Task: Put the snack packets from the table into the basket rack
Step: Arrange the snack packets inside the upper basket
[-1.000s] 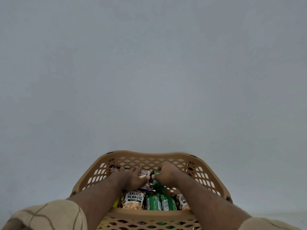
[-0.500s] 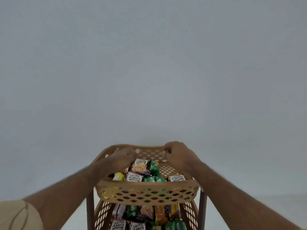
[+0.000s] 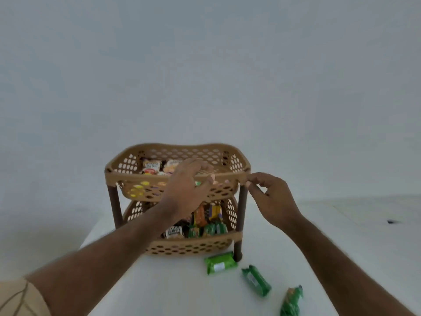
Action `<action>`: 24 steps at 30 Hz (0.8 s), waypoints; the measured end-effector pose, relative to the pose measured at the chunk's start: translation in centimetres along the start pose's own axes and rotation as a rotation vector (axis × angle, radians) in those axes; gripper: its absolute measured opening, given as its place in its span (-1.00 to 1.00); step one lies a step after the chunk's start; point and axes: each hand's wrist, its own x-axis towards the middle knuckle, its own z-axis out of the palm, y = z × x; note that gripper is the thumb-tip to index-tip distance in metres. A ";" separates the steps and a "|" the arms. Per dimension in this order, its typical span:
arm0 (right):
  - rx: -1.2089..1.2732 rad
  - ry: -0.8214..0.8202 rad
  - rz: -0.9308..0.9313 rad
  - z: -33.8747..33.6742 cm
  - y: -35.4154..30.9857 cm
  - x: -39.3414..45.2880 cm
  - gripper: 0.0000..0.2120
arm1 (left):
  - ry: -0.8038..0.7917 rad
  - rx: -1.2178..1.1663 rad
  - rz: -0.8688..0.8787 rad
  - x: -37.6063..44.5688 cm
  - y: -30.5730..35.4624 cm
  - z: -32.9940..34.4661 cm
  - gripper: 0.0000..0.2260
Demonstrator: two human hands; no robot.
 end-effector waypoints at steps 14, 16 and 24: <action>-0.131 -0.184 0.343 -5.2 12.0 -15.3 -0.79 | -0.387 -0.005 -0.091 -16.4 0.8 13.7 -0.75; -0.175 -0.243 0.385 -5.2 13.6 -16.3 -0.74 | -0.475 0.010 -0.135 -17.2 0.7 15.4 -0.71; -0.324 -0.447 0.466 -3.1 17.4 -18.3 -0.58 | -0.767 0.099 -0.247 -16.6 1.2 20.7 -0.40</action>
